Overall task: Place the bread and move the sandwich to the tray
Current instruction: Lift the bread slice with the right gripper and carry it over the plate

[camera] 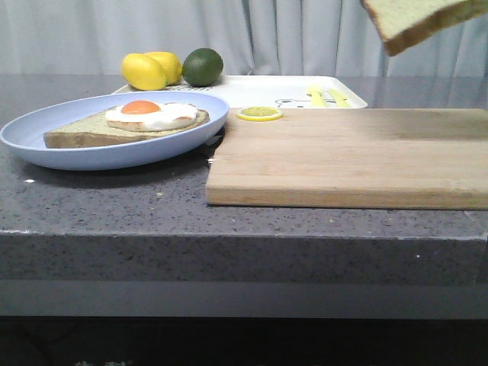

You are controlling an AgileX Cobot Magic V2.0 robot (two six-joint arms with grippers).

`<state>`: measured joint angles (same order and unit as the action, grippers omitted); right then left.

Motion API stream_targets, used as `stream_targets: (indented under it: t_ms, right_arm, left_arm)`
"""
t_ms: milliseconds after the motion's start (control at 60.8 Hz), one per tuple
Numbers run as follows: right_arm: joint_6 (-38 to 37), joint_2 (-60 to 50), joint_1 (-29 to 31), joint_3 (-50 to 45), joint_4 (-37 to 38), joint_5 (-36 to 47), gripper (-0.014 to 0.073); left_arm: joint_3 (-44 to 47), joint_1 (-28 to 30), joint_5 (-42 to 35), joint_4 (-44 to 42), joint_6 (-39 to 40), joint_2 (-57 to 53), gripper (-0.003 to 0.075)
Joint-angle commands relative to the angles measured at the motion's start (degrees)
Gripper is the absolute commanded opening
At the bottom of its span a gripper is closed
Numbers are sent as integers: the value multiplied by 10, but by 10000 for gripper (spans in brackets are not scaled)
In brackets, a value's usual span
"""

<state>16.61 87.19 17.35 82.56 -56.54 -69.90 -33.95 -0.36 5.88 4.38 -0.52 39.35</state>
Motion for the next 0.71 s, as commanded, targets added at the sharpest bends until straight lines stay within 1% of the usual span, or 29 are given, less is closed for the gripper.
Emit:
stream_targets:
  t_ms: [0,148,329,461,560,642,691]
  right_arm:
    - [2,-25,-47,15,-79,-60,-60]
    - [-7,-11,-156,15,-114,14,-60]
    - [-9,32,-302,15,-183,117,-60]
    - [-9,78,-398,15,-250,232,-60]
    - [-8,107,-447,15,-300,311,-60]
    - [-8,125,-465,15,-306,360,-60]
    - [-8,134,-468,15,-305,374,-60]
  left_arm:
    - [-22,0,-45,4,5,0,543]
    - [-22,0,-45,4,5,0,543]
    - [-22,0,-45,4,5,0,543]
    - [-22,0,-45,4,5,0,543]
    - [-22,0,-45,4,5,0,543]
    - [-22,0,-45,4,5,0,543]
    - [-22,0,-45,4,5,0,543]
